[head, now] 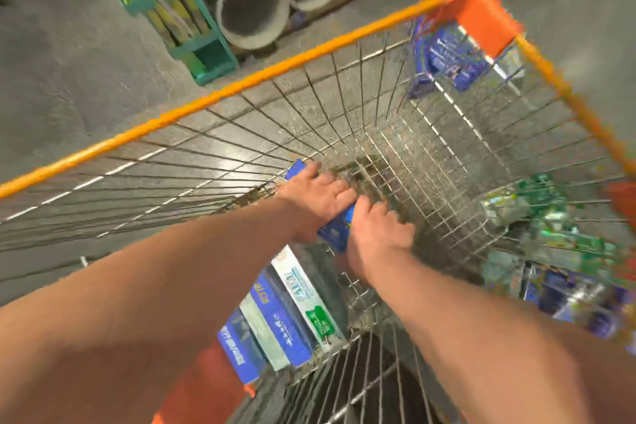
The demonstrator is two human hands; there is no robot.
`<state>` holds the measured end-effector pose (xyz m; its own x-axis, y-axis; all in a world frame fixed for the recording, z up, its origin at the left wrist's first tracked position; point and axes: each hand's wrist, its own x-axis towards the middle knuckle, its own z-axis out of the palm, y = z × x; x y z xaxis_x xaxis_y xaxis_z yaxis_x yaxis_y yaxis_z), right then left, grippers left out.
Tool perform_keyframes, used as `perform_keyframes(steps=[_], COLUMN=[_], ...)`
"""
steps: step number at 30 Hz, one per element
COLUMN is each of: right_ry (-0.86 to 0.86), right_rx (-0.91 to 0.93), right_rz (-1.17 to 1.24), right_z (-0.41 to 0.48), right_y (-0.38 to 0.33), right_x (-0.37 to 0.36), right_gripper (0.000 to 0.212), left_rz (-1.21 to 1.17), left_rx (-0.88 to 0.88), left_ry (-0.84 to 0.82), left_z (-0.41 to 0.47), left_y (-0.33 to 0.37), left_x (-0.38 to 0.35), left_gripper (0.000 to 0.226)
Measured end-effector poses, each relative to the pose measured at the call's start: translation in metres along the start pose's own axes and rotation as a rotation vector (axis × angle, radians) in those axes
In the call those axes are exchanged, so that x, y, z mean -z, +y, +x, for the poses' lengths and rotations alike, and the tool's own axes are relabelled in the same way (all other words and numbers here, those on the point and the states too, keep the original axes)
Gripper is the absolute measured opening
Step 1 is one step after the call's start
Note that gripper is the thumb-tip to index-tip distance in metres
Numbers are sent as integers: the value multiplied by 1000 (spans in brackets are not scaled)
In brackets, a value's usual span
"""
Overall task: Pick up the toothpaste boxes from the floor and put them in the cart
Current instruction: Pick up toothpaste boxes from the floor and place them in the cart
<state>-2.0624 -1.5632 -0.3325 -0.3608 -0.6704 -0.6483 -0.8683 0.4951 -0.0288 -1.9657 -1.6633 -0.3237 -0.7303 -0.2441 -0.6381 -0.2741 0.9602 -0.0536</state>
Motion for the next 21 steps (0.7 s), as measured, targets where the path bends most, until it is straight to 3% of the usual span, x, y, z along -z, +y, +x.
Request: perform_keyframes(steps=[2,4,7,9,10,12,15,18,21], right_ry=[-4,183,82,20,-6,-105,-147,-243,-252], right_rx=[-92,-134,-72,-98,-100,-40,13,9,16], right_rz=[46,47,72,70,74,95,10,140,180], right_z=[17,26,24,24,20,12,20,22,22], right_y=[-6,-15,-17,-12,-8,-4,5,9,7], right_x=[-25,-56,-88,-106,-107,-108,-115,-111,-116], right_gripper=[35,20,21,8,11,45,51,92,89], left_rz=[4,-5,-36,-66,-88,-154,-129,-123,-138], left_rx=[-48,-100,-172,-200,-204,-172,-193,-193,-191], left_ry=[-17,-25,-75,-75,-54,-31,-60,-85,-85], left_z=[16,26,32,35,37,42,51,61,64], left_y=[0,2,10,14,15,17,21,16,15], left_x=[-17,-33,-51,-62,-66,-70,-71,-73,-85], left_gripper=[89,82,82,78,75,78,87,90,89])
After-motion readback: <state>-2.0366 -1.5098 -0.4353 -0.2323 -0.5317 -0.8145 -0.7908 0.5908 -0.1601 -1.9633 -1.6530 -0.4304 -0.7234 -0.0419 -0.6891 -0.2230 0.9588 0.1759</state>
